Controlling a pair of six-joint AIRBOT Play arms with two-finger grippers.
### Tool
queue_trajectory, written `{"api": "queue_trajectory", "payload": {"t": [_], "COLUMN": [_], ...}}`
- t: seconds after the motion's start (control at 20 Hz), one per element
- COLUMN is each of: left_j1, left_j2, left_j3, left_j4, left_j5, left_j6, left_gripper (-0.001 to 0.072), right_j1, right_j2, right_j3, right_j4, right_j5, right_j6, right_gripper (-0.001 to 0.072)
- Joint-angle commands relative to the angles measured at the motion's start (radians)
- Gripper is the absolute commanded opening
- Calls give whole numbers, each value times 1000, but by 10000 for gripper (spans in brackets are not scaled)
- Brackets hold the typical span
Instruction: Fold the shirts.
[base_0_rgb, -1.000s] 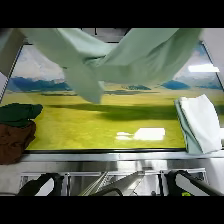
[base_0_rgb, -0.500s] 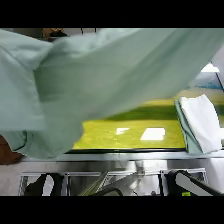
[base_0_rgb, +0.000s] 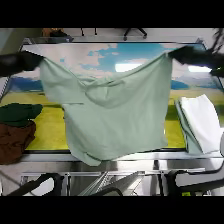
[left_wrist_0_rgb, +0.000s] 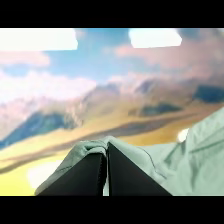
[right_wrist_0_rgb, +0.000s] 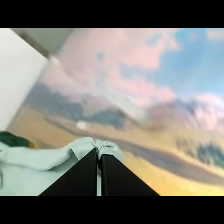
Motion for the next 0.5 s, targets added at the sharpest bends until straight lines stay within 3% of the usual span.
{"api": "queue_trajectory", "payload": {"t": [0.0, 0.25, 0.45], "left_j1": [-118, -133, -90], "left_j2": [-363, -769, -740], "left_j3": [97, 561, 584], "left_j4": [162, 166, 164], "left_j5": [98, -11, 68], "left_j6": [8, -100, -138], "left_gripper": [16, 16, 16], "right_j1": [21, 2, -30], "right_j2": [-253, -526, -566], "right_j3": [-82, 72, 221], "right_j4": [-43, 61, 58], "right_j5": [-111, -189, -182], "right_j6": [-45, -76, -56], "right_gripper": [23, 23, 23]}}
